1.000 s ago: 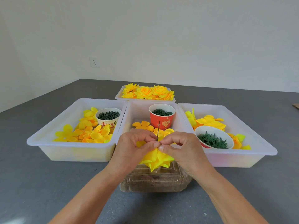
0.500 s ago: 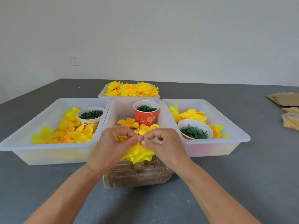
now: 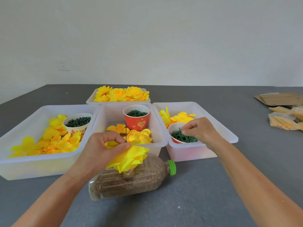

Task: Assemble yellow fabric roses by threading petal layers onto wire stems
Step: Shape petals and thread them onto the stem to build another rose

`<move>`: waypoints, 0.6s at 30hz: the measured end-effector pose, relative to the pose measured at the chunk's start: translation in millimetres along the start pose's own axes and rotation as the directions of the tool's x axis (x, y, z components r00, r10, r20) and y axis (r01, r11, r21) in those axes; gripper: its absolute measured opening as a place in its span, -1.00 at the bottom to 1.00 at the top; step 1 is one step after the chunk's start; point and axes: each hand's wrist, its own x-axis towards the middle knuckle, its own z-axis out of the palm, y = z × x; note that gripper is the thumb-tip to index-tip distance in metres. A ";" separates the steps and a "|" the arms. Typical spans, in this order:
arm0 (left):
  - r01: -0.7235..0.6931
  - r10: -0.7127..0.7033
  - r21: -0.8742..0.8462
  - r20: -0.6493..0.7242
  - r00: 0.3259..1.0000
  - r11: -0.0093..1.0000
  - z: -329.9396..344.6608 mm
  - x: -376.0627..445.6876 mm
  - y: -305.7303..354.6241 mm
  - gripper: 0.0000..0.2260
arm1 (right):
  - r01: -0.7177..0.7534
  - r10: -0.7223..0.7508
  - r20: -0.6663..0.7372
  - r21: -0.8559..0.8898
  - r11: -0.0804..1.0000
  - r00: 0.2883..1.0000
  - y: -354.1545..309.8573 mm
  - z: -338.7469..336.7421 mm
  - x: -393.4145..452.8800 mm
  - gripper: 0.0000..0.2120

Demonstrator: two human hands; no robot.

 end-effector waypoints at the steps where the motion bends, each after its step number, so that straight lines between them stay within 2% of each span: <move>1: 0.002 -0.001 0.002 -0.005 1.000 1.000 0.1 -0.1 -0.9 -0.87 | -0.003 0.005 0.029 -0.083 0.997 1.000 4.1 1.4 3.7 -0.88; 6: 0.010 -0.010 0.009 -0.010 1.000 1.000 -1.3 -1.3 -1.4 -0.87 | 0.069 0.012 0.171 -0.457 0.887 0.985 6.4 14.8 17.4 -0.76; 9: 0.007 -0.007 0.024 -0.006 1.000 1.000 -1.5 -1.6 -2.0 -0.90 | 0.102 0.009 0.195 -0.554 0.827 0.981 3.9 23.0 21.2 -0.79; 13: 0.010 -0.010 0.018 -0.010 1.000 1.000 -1.0 -2.2 -3.0 -0.87 | 0.037 0.042 0.130 -0.547 0.836 0.991 3.7 27.8 25.8 -0.84; 18: 0.015 -0.015 0.025 -0.013 1.000 1.000 -1.0 -3.4 -1.8 -0.87 | -0.053 0.049 -0.019 -0.307 0.950 0.999 10.1 24.4 24.7 -0.86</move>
